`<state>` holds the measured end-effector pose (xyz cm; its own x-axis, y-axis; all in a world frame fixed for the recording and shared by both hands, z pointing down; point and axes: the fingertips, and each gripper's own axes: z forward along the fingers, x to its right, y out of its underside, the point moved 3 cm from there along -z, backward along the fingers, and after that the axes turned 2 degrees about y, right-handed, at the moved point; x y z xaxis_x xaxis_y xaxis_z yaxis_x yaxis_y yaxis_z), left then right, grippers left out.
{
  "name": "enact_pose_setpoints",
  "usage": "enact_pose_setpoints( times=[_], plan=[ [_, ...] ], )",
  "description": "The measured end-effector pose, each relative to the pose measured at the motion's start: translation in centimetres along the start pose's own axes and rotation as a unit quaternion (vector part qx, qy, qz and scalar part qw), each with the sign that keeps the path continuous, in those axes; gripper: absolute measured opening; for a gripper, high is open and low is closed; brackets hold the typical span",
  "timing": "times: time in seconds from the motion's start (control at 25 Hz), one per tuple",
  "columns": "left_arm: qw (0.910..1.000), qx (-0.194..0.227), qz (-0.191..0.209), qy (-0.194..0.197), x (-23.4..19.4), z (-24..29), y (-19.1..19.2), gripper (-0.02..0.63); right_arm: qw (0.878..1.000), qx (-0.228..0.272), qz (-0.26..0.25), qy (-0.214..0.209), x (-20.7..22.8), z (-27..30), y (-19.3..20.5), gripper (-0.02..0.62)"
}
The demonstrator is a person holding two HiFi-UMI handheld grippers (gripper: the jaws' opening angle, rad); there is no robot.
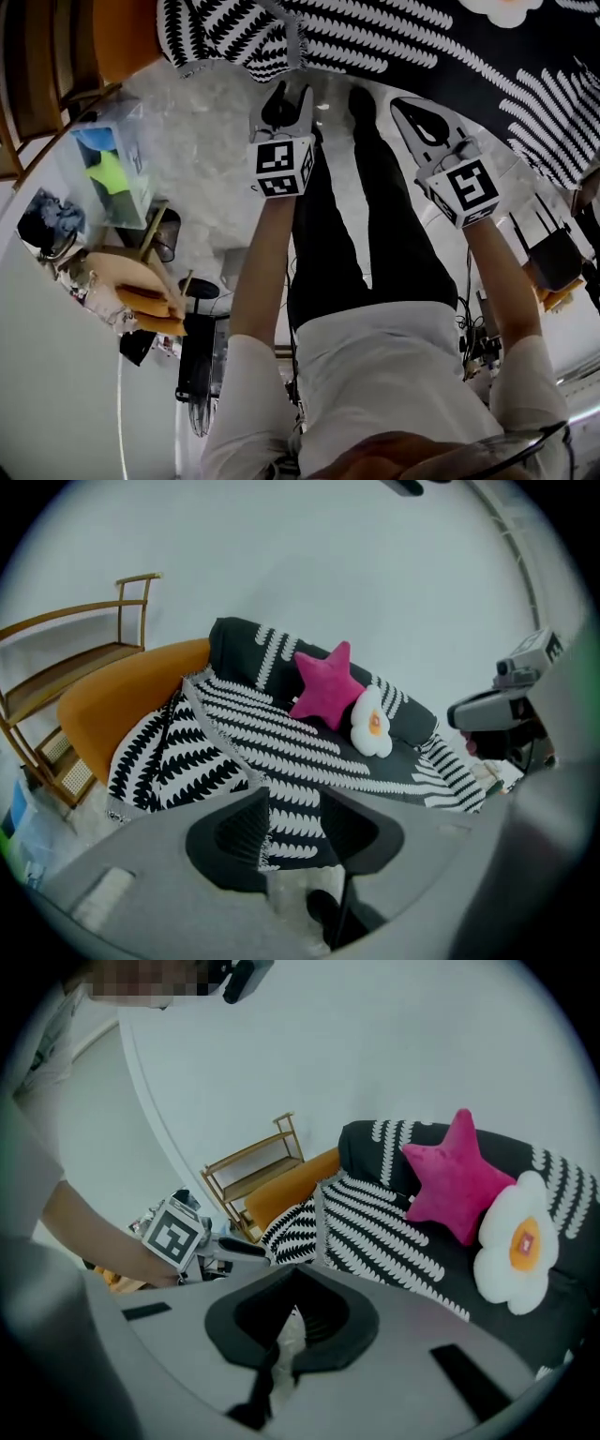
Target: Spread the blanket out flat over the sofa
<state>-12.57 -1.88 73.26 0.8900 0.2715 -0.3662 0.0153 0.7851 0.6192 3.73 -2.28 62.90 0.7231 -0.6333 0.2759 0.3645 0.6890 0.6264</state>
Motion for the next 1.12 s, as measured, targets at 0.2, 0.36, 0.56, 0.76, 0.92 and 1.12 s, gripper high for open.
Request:
enact_pose_setpoints(
  times=[0.2, 0.36, 0.56, 0.76, 0.92, 1.12],
  plan=[
    [0.9997, -0.02, 0.004, -0.01, -3.2, 4.7, 4.0, 0.178, 1.0, -0.004, 0.003, -0.012, -0.1, 4.8, 3.3, -0.003],
    [0.9989, -0.039, -0.001, -0.026, -5.8, 8.6, 7.5, 0.184, 1.0, -0.009, 0.007, -0.027, 0.1, 8.7, 6.2, -0.003],
    [0.9974, -0.06, -0.01, -0.038, -7.6, 12.2, 10.2, 0.198, 0.999, -0.007, 0.017, -0.029, 0.6, 11.3, 7.9, -0.003],
    [0.9957, -0.084, -0.001, -0.041, -8.3, 14.6, 11.2, 0.215, 0.999, -0.01, 0.035, -0.02, 1.0, 12.0, 8.5, -0.003],
    [0.9943, -0.096, 0.002, -0.045, -9.4, 16.3, 12.1, 0.216, 0.999, -0.012, 0.043, -0.016, 1.5, 13.3, 8.8, -0.003],
    [0.9941, -0.084, 0.007, -0.069, -10.9, 16.1, 11.8, 0.116, 0.999, -0.008, 0.041, -0.017, 1.0, 14.4, 8.8, -0.003]
  ],
)
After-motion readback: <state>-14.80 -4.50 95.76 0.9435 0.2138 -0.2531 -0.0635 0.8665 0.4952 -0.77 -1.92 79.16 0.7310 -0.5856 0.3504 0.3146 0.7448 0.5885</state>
